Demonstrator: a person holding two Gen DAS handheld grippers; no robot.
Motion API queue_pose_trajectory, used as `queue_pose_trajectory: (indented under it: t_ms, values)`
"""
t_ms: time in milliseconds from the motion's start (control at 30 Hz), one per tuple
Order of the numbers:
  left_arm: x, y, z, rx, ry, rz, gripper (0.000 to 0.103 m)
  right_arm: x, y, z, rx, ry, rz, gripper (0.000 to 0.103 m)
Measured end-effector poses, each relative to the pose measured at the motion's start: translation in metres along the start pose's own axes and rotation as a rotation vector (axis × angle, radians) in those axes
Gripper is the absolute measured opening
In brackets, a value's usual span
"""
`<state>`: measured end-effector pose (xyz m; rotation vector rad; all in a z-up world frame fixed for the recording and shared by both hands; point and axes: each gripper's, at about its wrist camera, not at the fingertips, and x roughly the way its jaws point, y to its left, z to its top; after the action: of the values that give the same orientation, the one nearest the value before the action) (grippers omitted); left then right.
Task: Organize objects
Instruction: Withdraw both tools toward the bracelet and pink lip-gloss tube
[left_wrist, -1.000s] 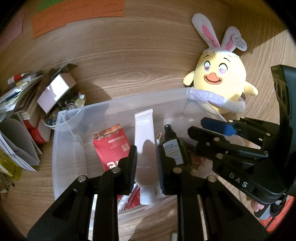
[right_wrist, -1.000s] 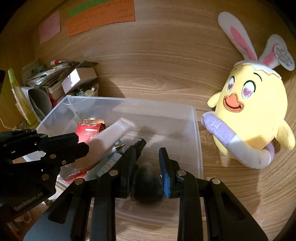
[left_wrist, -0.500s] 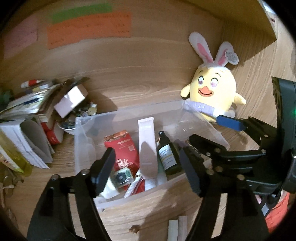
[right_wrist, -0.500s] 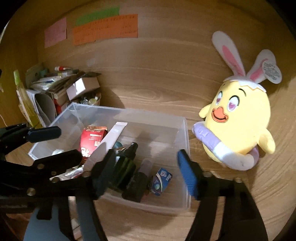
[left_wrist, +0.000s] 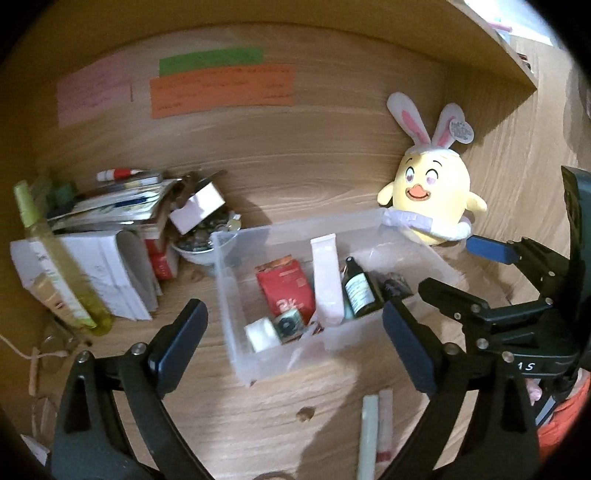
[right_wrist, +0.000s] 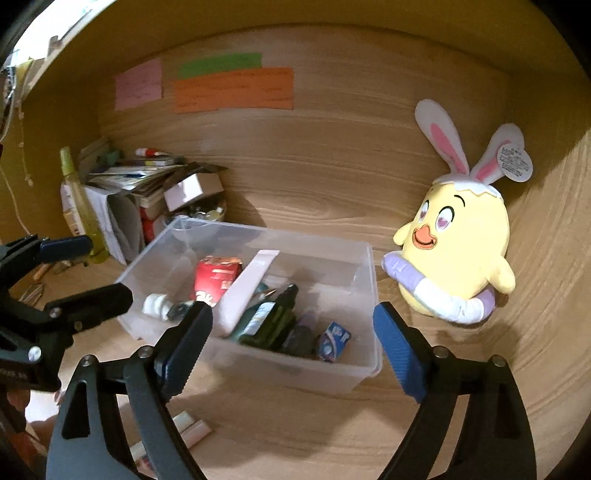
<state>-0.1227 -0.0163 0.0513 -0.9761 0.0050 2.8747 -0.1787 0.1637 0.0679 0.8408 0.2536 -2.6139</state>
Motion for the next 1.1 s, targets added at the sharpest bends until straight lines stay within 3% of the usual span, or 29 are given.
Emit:
queue_pose_trajectory:
  t_ms: [200, 700, 867, 1100]
  values:
    - [-0.012, 0.010, -0.026, 0.017, 0.025, 0.023, 0.098, -0.005, 0.019, -0.021, -0.012, 0.029, 0.031, 0.089]
    - [-0.017, 0.041, -0.105, -0.015, 0.167, 0.045, 0.098, 0.015, 0.055, -0.087, -0.039, 0.218, 0.061, 0.089]
    - [-0.022, 0.049, -0.126, -0.054, 0.210, 0.031, 0.098, 0.018, 0.056, -0.098, -0.007, 0.259, 0.070, 0.089]
    - [-0.036, 0.044, -0.148, -0.034, 0.232, 0.055, 0.098, 0.020, 0.054, -0.103, 0.062, 0.285, 0.081, 0.089]
